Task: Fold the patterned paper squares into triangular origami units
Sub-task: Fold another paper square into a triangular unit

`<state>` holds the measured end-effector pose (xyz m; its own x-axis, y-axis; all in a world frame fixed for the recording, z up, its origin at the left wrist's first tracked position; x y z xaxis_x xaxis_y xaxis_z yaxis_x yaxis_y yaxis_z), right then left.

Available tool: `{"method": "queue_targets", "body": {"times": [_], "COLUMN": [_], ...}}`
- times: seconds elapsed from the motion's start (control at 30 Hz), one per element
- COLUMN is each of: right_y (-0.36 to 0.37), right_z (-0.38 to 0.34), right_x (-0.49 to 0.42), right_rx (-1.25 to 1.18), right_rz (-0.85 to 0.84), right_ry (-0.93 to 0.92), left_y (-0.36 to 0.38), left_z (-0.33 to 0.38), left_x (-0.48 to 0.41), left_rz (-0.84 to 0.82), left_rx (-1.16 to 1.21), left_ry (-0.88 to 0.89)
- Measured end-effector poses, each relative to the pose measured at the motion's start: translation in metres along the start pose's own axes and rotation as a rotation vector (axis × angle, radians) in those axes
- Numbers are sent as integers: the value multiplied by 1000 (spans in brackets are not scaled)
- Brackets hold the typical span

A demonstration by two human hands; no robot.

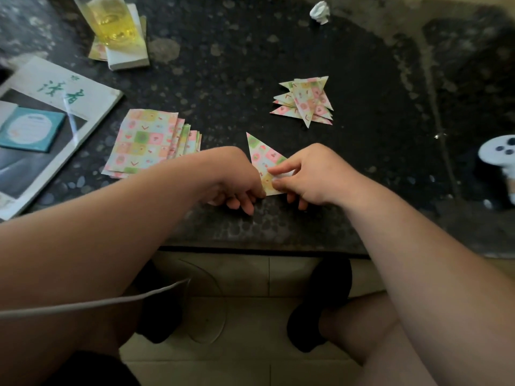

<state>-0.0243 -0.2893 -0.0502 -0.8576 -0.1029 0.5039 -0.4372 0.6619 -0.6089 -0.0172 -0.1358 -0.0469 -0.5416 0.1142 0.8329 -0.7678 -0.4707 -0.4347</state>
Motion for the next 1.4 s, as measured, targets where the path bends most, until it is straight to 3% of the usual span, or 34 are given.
{"method": "queue_targets", "body": {"times": [0.57,0.63,0.8,0.87,0.93,1.03,1.4], "right_y": [-2,-2,-3,-10,-23,-33,-25], "right_z": [-3,-3,-3,-4,-1,4,2], "right_x": [5,6,5,5,3,2,3], "right_rx": [4,14,38,16,-22,-19,113], "right_rz": [0,1,6,87,245,376,280], "right_ry": [-17,-22,-32,-68,-75,-22,106], "left_y": [-17,-21,-32,-14,-1,-1,-20], "left_z": [-13,-14,-4,-2,-4,-7,-6], "left_x": [7,9,16,14,10,1,-10], "left_rz": [51,112,547,513,456,415,435], "left_rx": [-128,-164,-307,-560,-716,-709,-750], "left_ry": [47,115,451,561,552,524,317]}}
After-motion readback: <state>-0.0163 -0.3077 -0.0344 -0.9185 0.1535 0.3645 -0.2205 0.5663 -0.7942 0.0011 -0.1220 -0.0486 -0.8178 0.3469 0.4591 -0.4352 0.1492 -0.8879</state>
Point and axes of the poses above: each hand's wrist, its own x-axis away from the middle knuckle, its own y-axis out of the palm, z = x × y, the point moved 5 cm from there along -x, towards the middle knuckle, and after that the axes turned 2 degrees about -y, right-handed, at the moved point
